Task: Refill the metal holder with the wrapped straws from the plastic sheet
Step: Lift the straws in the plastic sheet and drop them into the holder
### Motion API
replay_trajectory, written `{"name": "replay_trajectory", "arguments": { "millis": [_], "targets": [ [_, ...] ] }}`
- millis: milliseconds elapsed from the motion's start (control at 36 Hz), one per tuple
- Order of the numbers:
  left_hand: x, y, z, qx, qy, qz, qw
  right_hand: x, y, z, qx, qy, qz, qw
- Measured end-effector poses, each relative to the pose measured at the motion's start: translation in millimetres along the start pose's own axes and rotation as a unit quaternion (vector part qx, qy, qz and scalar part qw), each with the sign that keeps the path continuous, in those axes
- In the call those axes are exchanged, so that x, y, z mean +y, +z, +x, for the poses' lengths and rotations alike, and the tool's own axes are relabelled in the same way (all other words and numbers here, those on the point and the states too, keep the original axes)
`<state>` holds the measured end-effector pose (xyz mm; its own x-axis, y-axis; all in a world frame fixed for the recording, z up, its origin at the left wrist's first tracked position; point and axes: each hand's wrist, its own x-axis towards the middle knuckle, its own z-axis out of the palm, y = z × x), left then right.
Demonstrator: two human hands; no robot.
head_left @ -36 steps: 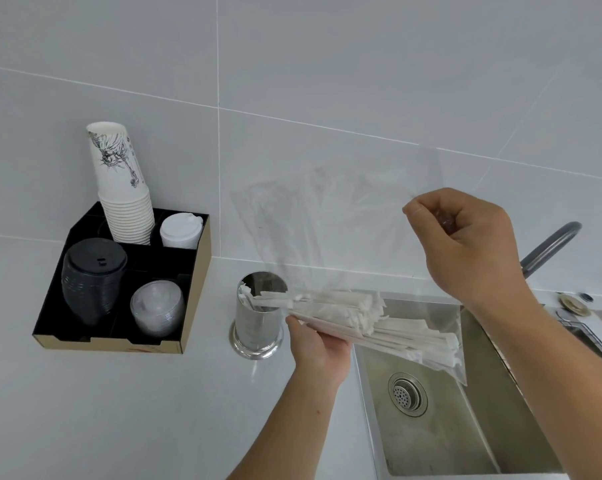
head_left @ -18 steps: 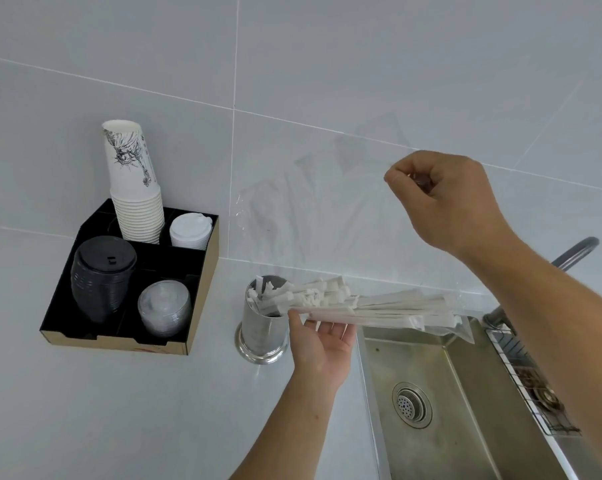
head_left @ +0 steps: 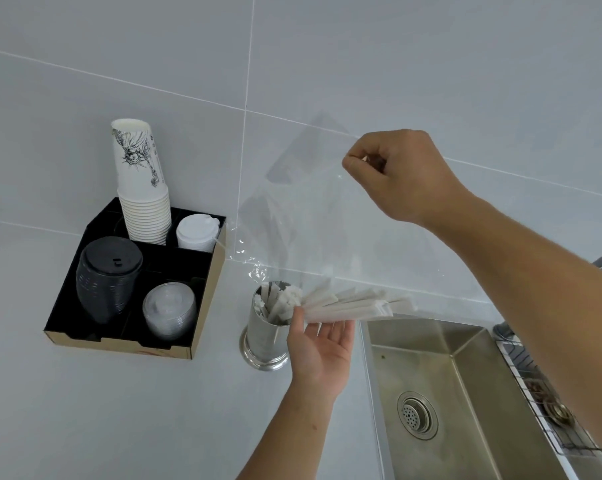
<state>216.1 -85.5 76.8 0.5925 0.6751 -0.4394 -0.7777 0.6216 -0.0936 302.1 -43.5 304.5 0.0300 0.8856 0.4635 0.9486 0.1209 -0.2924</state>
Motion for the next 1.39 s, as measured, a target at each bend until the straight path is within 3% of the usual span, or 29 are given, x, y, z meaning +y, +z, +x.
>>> {"name": "replay_trajectory", "arguments": {
  "millis": [250, 500, 750, 972, 1389],
  "targets": [
    [3, -2, 11, 0.009, -0.002, 0.002, 1.0, -8, 20, 25, -0.035, -0.021, -0.017, 0.999],
    [7, 5, 18, 0.037, 0.037, -0.062, 0.997, -1, 19, 23, -0.067, 0.008, 0.006, 0.998],
    [16, 6, 24, 0.058, 0.06, -0.08, 0.993, 7, 26, 4, -0.189, 0.06, -0.018, 0.98],
    [13, -2, 10, 0.036, 0.024, -0.049, 0.998, -12, 20, 9, -0.132, 0.051, -0.022, 0.99],
    [7, 0, 3, -0.008, 0.005, -0.049, 0.999, -21, -40, 15, -0.116, 0.085, 0.053, 0.988]
  ]
}}
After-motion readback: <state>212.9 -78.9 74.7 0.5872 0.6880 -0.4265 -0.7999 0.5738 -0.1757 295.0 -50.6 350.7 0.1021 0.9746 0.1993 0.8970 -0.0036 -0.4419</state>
